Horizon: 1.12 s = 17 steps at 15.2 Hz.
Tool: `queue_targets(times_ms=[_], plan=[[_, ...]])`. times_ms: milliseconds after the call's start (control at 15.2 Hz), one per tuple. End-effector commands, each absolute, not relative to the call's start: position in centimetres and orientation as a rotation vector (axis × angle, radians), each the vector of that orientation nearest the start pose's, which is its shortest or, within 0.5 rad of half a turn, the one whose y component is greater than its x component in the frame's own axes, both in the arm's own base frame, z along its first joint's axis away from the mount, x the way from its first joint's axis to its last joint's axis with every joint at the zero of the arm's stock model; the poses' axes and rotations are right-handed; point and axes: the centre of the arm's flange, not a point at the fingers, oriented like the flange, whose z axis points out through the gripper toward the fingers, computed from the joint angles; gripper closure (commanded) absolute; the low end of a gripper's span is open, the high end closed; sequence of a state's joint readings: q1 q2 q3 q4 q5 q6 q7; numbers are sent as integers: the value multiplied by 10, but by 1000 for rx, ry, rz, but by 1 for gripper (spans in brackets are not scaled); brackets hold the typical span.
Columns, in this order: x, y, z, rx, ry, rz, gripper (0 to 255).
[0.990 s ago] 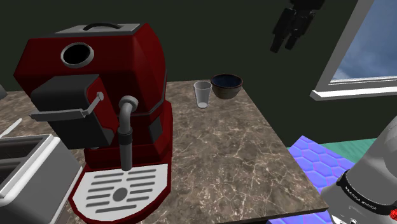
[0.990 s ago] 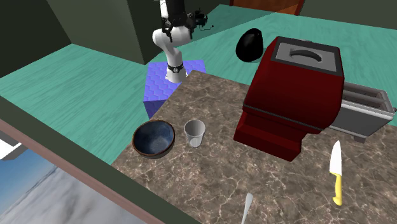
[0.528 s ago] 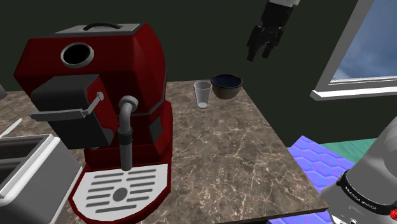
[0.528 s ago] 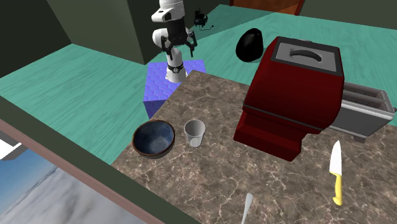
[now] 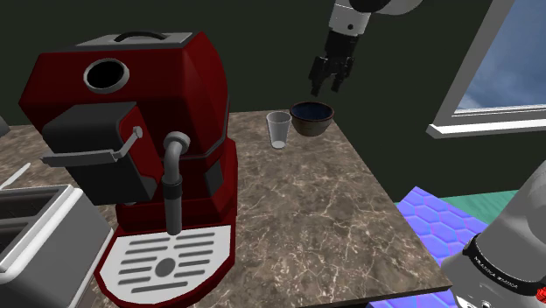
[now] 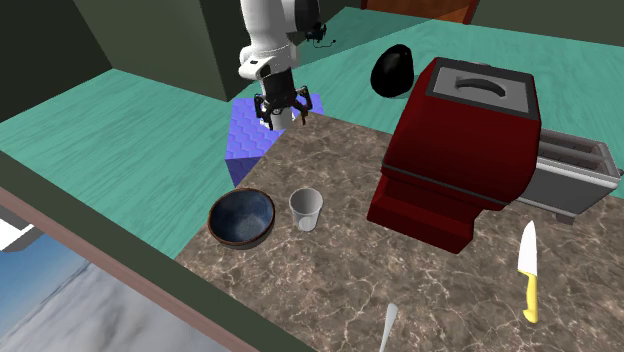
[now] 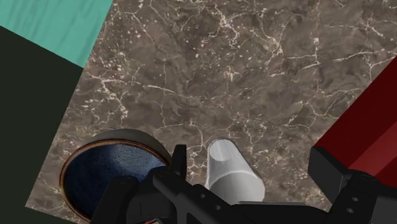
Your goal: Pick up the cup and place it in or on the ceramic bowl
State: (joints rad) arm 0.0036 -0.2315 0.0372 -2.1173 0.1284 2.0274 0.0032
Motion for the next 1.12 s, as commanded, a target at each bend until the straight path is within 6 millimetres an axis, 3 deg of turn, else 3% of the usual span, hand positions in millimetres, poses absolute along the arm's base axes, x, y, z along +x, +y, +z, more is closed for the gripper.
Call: queue_targets(times_ms=[0, 858, 1056], plan=[[523, 26, 509, -3019, 20, -202, 0], [667, 14, 408, -3006, 41, -142, 0], [677, 15, 392, -3005, 42, -139, 0]])
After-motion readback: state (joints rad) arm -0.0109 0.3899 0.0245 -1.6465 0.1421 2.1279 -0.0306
